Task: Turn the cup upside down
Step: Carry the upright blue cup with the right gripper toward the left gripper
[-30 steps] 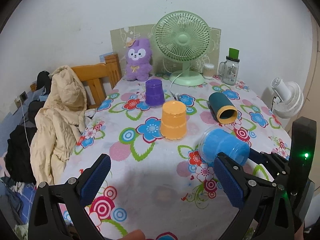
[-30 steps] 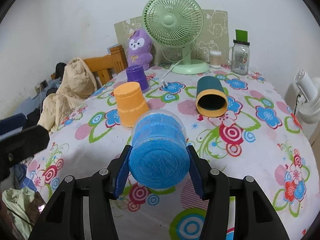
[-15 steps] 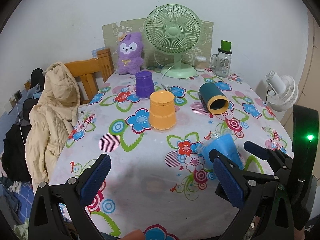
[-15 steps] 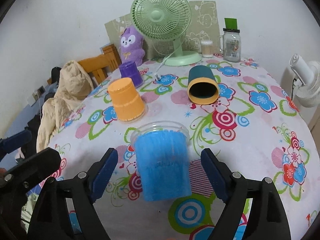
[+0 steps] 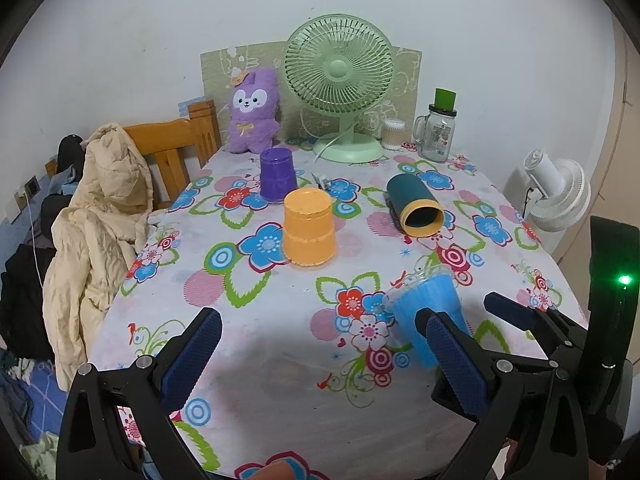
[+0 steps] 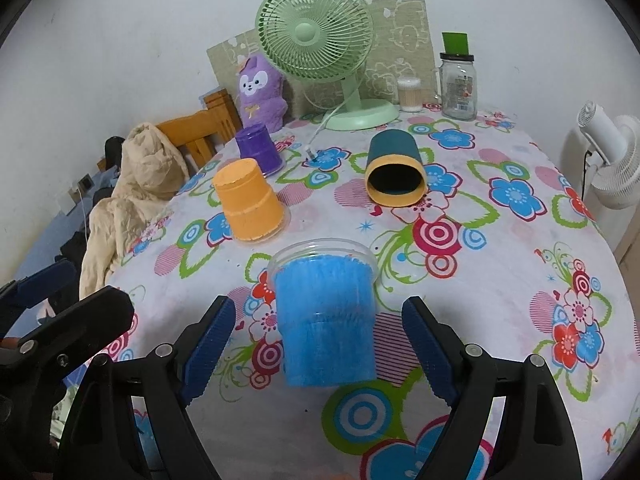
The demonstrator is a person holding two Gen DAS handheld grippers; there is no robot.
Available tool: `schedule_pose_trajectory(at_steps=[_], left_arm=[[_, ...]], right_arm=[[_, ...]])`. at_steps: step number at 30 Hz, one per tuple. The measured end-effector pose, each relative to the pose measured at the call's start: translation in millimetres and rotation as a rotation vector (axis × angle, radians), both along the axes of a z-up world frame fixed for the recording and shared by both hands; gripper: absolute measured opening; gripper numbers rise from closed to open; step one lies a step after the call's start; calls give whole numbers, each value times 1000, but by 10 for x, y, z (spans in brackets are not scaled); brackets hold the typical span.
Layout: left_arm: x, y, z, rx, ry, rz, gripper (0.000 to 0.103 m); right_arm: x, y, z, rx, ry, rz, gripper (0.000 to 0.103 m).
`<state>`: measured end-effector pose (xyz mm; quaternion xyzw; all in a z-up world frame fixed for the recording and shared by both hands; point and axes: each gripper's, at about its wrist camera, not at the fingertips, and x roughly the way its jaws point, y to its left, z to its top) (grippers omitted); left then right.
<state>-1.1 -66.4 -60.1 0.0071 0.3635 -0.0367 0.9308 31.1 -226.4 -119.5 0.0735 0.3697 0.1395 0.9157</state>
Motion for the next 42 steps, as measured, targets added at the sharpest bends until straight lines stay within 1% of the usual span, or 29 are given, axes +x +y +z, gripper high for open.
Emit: schedule_pose_trajectory(at_steps=[4,8,14,23,30,42], left_arm=[[5,-72,19,-11,-5,-6,103],[1,-141,51,-29,-11,-7,103],[14,-292,72,-48,-11,-32,103],[58,-560,21,-59,17,-85,103],[126,-756,-66,-70,47,-125,103],[250,-1117,-251,-74,103,-193,103]], right_arm=[[-24,-117,42,12,-3,-5,87],[-49,-273,68,62,-7,-5,87],[-80,-461,79,82,-12,-25,87],[-121,-908,37,94,-11,-110,87],[-157,-1139,-55,89,18,-159,87],[-230,-1449,-148,43,46,-230,87]])
